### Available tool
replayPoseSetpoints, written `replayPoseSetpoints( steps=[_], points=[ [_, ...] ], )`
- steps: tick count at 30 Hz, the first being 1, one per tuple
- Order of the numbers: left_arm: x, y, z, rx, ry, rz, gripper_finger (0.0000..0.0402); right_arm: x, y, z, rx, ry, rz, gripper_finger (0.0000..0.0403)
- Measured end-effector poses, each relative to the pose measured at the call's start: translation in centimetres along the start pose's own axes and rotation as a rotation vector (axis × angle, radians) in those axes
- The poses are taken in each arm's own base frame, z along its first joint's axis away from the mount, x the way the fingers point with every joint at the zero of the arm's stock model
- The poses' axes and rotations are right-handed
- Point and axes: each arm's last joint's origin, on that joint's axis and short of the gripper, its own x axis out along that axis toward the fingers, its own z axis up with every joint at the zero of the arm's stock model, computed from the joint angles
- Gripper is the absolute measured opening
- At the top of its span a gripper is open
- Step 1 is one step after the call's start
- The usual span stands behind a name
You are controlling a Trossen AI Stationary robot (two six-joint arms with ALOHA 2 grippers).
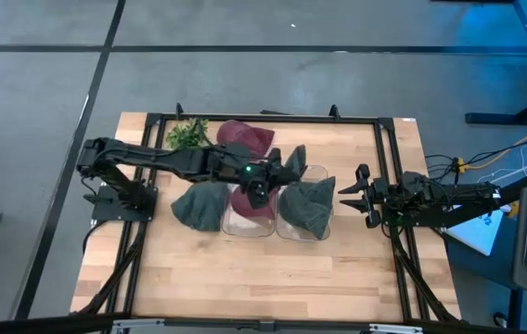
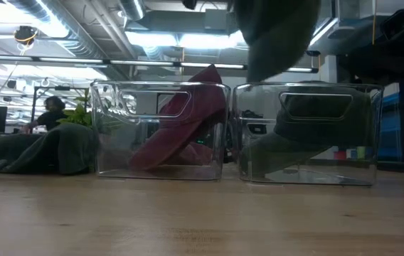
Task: Pick & Place hat
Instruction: Put the bottom blue cap into the right transparent bin
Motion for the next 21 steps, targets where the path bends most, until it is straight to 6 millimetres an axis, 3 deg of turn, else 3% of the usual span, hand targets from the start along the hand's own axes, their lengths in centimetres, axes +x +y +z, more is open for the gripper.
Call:
replayPoseSetpoints(
  steps=[12,21],
  points=[
    [2.6,-2.4,-0.3,0.031,-0.040,-0.089,0.0033,0.0,0.0,0.0,0.000,0.000,0.000,0.0131],
    [2.5,-3.6,-0.6,0.050,-0.031,-0.209,0.0033,0.0,0.0,0.0,0.000,0.000,0.000,0.0131]
  ],
)
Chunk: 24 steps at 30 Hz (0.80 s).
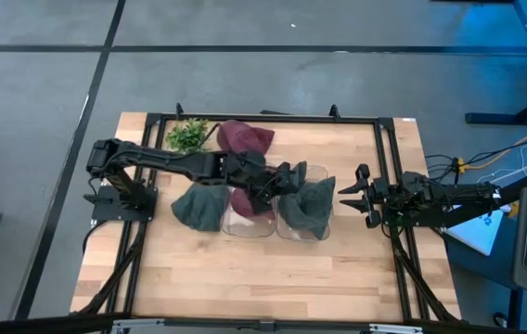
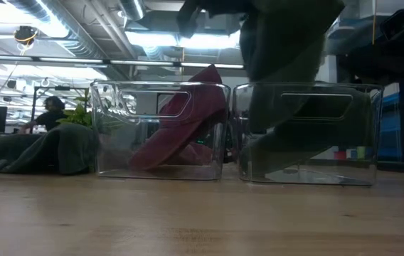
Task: Pick & Place hat
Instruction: Put the bottom blue cap into the right transparent bin
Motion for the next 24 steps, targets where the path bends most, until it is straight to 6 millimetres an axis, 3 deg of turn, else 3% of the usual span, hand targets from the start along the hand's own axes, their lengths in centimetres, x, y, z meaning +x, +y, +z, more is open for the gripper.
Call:
replayPoseSetpoints(
  steps=[14,24],
  points=[
    [1.1,-3.1,-1.4,0.010,0.051,-0.137,0.0033,0.0,0.0,0.0,0.000,0.000,0.000,0.0131],
    [2.7,-2.7,-0.9,-0.039,-0.035,-0.023,0.0034,0.0,0.0,0.0,0.000,0.003,0.000,0.0131]
  ],
)
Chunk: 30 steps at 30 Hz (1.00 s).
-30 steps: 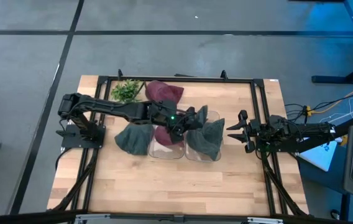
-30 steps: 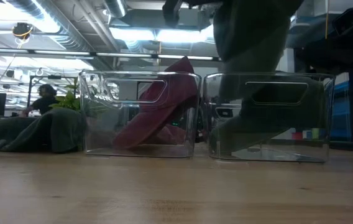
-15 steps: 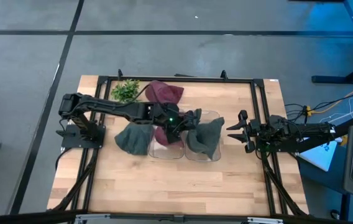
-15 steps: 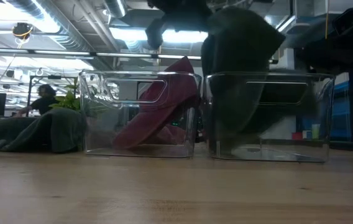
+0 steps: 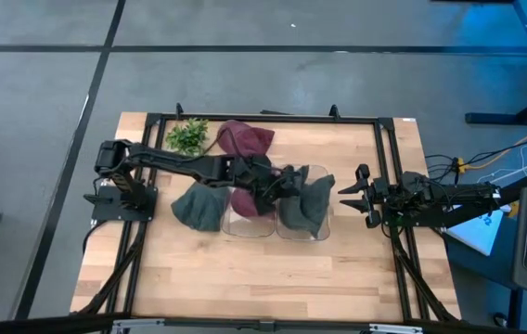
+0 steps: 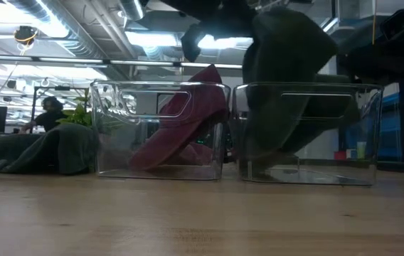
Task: Pick & Place hat
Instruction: Put the bottom blue cap into the right transparent bin
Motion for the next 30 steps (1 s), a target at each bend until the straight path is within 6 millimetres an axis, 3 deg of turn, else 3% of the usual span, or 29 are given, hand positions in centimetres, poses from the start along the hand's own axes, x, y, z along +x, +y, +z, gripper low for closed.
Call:
replayPoseSetpoints(
  steps=[20,26,30],
  points=[
    [6.0,-3.1,0.2,-0.107,-0.089,0.075,0.0035,0.1,0.0,-0.1,0.000,0.010,-0.001,0.0131],
    [7.7,-4.2,-0.1,-0.180,-0.087,0.103,0.0058,0.1,0.0,-0.1,0.000,0.010,0.000,0.0131],
    [7.7,-4.2,-0.1,-0.195,-0.055,0.119,0.0068,0.1,0.0,-0.1,0.000,0.010,-0.001,0.0131]
  ],
)
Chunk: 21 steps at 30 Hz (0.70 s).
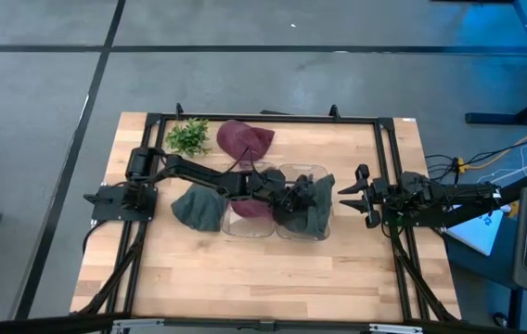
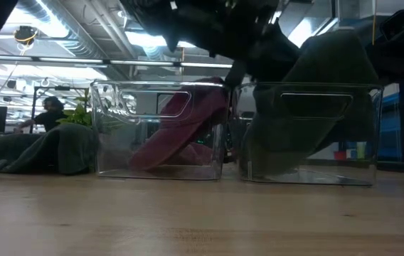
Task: Pick & Place hat
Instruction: Put the bottom blue cap into the right transparent bin
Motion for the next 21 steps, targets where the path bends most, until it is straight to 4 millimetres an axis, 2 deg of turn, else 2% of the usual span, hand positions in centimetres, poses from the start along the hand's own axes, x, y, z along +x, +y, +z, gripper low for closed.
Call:
replayPoseSetpoints(
  steps=[9,21],
  points=[
    [-0.7,1.1,0.2,-0.186,0.040,0.051,0.0107,0.0,0.0,0.0,0.000,0.000,0.000,0.0131],
    [-1.9,2.4,1.5,-0.234,0.031,0.094,0.0201,0.0,0.0,0.0,0.000,0.000,0.000,0.0131]
  ],
)
